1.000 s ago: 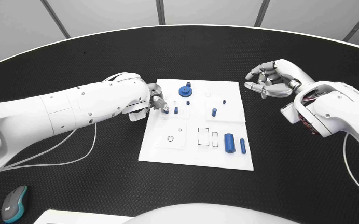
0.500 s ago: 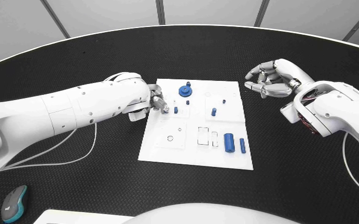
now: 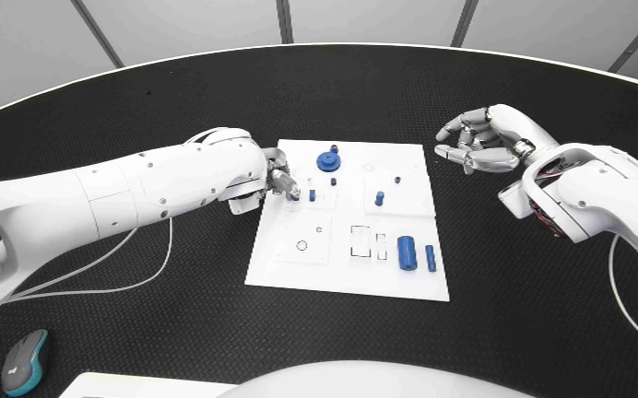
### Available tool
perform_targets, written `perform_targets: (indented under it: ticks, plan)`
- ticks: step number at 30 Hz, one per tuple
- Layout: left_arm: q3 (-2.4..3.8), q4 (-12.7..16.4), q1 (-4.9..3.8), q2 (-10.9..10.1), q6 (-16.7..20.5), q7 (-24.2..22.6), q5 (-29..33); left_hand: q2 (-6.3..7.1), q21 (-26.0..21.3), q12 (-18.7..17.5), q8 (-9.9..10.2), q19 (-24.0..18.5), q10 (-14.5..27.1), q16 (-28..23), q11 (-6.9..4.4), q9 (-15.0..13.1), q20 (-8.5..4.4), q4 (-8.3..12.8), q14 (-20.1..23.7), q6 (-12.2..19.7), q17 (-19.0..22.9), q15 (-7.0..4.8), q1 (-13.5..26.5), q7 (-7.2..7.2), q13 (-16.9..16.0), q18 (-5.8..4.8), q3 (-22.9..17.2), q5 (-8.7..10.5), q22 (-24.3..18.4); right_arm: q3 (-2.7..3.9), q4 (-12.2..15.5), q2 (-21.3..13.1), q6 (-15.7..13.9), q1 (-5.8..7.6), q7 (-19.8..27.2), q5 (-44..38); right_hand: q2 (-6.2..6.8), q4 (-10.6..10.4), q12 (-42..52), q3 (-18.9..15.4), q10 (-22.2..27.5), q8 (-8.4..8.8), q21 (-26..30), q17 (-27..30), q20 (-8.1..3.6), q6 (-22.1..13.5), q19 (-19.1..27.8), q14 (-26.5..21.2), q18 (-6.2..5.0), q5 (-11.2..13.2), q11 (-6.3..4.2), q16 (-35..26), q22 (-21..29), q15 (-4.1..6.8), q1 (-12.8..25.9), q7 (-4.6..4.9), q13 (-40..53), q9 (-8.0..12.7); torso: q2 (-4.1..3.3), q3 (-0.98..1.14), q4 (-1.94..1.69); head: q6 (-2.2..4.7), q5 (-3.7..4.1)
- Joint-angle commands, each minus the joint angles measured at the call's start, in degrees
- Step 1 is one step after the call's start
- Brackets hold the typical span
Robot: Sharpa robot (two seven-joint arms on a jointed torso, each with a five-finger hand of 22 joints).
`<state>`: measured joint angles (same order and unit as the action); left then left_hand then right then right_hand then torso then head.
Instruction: Assemble the parts on the task board
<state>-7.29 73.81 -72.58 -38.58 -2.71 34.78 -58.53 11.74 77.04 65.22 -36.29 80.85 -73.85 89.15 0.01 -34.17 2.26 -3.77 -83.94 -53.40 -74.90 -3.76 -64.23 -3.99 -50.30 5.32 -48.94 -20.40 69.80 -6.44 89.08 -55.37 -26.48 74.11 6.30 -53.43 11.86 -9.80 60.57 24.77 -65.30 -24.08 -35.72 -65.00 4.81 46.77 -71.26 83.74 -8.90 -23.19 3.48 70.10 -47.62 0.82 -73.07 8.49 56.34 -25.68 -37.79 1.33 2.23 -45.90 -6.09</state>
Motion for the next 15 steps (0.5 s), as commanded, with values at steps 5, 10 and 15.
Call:
perform_targets:
  ticks: [5,10,15]
  plan:
    - [0.00,-0.72,0.00,0.65,-0.60,0.04,0.00,-0.63,0.34,-0.07,-0.21,0.30,-0.83,0.29,-0.61,-0.02,-0.05,7.62,-5.75,-0.21,-13.96,-0.26,-0.18,-0.05,0.16,-0.79,-7.67,-0.35,0.03,0.00,0.05,-0.03,0.03,0.00,0.00,0.00,0.14,-0.19,-0.01,0.28,-0.13,-0.33,0.23,-0.06,0.06,-0.37,-0.34,0.35,-0.77,-0.31,-0.10,-0.29,-0.10,0.23,-0.13,-0.09,0.00,0.09,-0.03,-0.04,0.02,-0.07,0.01]
    - [0.01,-1.26,0.00,1.04,-0.60,0.09,0.00,-0.67,0.29,-0.18,-0.21,0.26,-0.77,0.25,-0.61,-0.01,-0.06,7.61,-5.73,-0.20,-13.89,-0.26,-0.17,-0.05,0.32,-0.77,-7.69,-0.37,-0.05,0.00,0.09,-0.09,0.08,0.00,-0.02,0.00,0.14,-0.19,-0.01,0.28,-0.13,-0.33,0.23,-0.06,0.06,-0.37,-0.34,0.35,-0.77,-0.31,-0.10,-0.29,-0.10,0.23,-0.13,-0.09,0.00,0.09,-0.02,-0.02,0.01,-0.10,0.05]
    - [0.01,-1.70,0.00,1.29,-0.69,0.11,0.00,-0.70,0.32,-0.21,-0.20,0.28,-0.76,0.24,-0.61,0.00,-0.06,7.60,-5.72,-0.19,-13.87,-0.27,-0.16,-0.05,0.34,-0.78,-7.71,-0.38,-0.01,0.00,0.15,-0.16,0.13,0.00,-0.05,0.00,0.14,-0.19,-0.01,0.28,-0.13,-0.33,0.23,-0.06,0.06,-0.37,-0.34,0.35,-0.77,-0.31,-0.10,-0.29,-0.10,0.23,-0.13,-0.09,0.00,0.09,-0.01,0.01,-0.03,-0.17,0.11]
